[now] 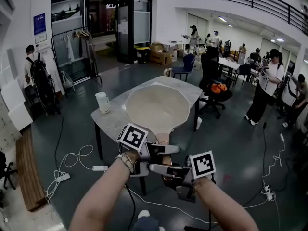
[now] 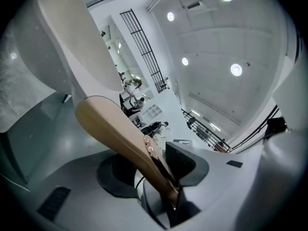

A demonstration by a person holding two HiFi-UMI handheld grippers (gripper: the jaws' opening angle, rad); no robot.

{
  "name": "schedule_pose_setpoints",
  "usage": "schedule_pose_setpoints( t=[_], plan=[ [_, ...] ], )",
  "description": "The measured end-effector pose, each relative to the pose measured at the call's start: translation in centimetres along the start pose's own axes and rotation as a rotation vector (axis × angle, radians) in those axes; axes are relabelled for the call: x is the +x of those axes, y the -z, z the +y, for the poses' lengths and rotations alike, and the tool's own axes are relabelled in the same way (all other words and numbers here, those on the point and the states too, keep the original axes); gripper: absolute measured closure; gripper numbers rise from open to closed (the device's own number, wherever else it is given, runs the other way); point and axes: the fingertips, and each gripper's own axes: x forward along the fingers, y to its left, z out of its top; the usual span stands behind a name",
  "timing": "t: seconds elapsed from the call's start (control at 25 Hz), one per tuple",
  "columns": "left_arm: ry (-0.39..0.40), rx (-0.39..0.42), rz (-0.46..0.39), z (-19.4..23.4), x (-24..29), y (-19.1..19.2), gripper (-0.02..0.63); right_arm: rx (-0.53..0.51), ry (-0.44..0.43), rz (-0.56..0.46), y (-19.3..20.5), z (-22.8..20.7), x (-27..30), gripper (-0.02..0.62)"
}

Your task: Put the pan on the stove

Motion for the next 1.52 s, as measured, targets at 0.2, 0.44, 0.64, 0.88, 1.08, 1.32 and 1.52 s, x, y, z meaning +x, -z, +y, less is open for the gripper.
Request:
schedule_pose_setpoints(
  t=[0.2,0.44,0.64,0.88,1.08,1.32,1.52],
  plan=[
    [0.006,-0.017,-0.001,1.2,1.1,-1.1,0.420,0.013,0.010,0.003,-1.1,-1.2,-1.0,0.436],
    [0.021,-0.004,-0.002,3.1,2.8,-4.2,0.422,-0.004,0.019,0.000,-4.2,-3.4,-2.5,0.436],
    [0.028,-0.024,-0.004,5.6,3.6,-7.4,0.422,-0.018,0.023,0.001,-7.4,-6.1,-2.9,0.430],
    [0.023,-0.025,-0.013,9.2,3.6,-12.1,0.422,-0.011,0.013,0.007,-11.8,-9.7,-2.6,0.430],
    [0.025,-0.026,-0.019,11.9,3.1,-16.1,0.423,-0.002,0.010,0.014,-15.7,-12.5,-1.9,0.428],
    [0.060,-0.066,-0.035,14.8,2.8,-20.3,0.423,0.011,0.018,0.022,-19.8,-16.2,-1.1,0.425],
    [0.044,-0.056,-0.040,17.4,2.2,-23.7,0.423,0.004,0.016,0.024,-23.0,-18.7,-0.3,0.423]
  ],
)
